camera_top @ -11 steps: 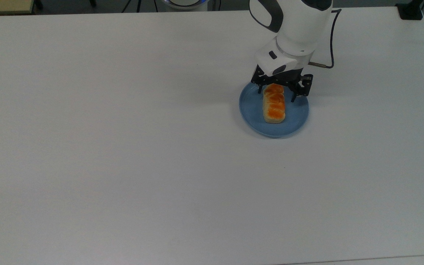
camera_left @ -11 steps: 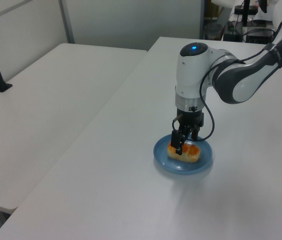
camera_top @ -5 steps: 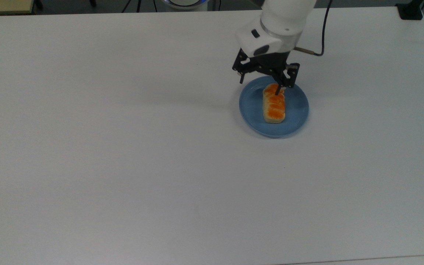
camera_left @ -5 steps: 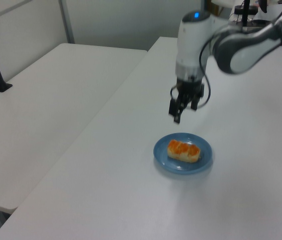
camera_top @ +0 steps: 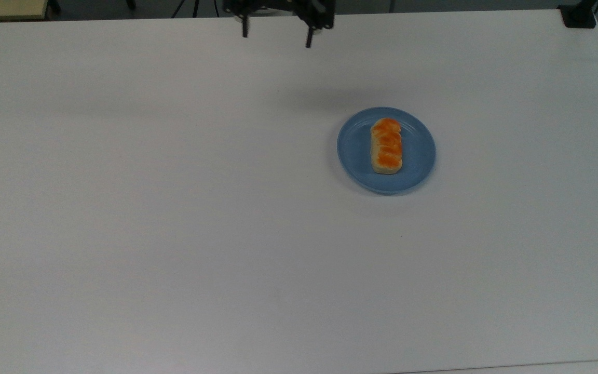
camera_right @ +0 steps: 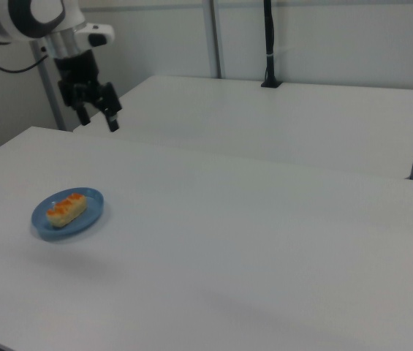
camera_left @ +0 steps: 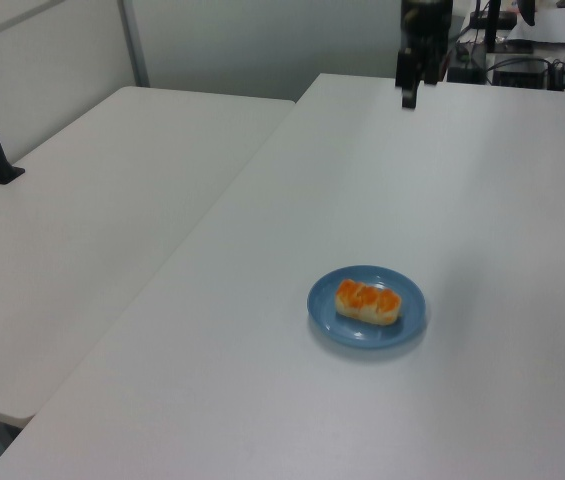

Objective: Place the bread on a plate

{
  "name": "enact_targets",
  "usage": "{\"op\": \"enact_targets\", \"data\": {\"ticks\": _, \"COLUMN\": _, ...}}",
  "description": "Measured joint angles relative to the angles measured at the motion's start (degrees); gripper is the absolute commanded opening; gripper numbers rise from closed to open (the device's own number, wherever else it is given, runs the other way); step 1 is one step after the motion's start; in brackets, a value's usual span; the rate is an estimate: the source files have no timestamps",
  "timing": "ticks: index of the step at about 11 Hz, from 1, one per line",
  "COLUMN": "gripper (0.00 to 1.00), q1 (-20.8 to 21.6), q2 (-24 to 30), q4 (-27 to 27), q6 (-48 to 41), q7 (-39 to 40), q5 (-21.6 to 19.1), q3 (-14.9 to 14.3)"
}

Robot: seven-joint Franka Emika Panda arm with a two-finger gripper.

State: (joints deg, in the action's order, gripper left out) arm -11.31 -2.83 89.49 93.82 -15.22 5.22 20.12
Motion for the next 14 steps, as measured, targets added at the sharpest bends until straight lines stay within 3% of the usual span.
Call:
{"op": "enact_targets", "data": {"ticks": 2, "gripper": 1.0, "q1": 1.2, "q2": 0.6, "q4": -2.8, "q6": -0.5, "q7": 10.3, "q5": -1.5, "q3": -8.0}}
{"op": "enact_targets", "data": {"ticks": 4, "gripper": 1.0, "q1": 8.4, "q2": 1.5, "q4": -3.5, "q6": -0.6, "q7": 16.7, "q5": -3.2, "q3": -20.9}}
{"op": "enact_targets", "data": {"ticks": 5, "gripper": 1.0, "q1": 11.1, "q2": 1.8, "q4": -3.5, "q6": -0.6, "q7": 17.5, "q5": -3.8, "q3": -25.2}}
{"op": "enact_targets", "data": {"ticks": 6, "gripper": 1.0, "q1": 12.0, "q2": 1.8, "q4": -3.5, "q6": -0.6, "q7": 17.6, "q5": -3.9, "q3": -26.8}}
{"op": "enact_targets", "data": {"ticks": 8, "gripper": 1.0, "q1": 12.2, "q2": 1.7, "q4": -3.4, "q6": -0.6, "q7": 17.5, "q5": -3.9, "q3": -26.8}}
{"op": "enact_targets", "data": {"ticks": 11, "gripper": 1.0, "q1": 9.7, "q2": 1.4, "q4": -3.4, "q6": -0.3, "q7": 11.6, "q5": -4.6, "q3": -21.1}}
{"op": "enact_targets", "data": {"ticks": 14, "gripper": 1.0, "q1": 9.0, "q2": 1.3, "q4": -3.1, "q6": -0.3, "q7": 10.5, "q5": -4.6, "q3": -19.8}}
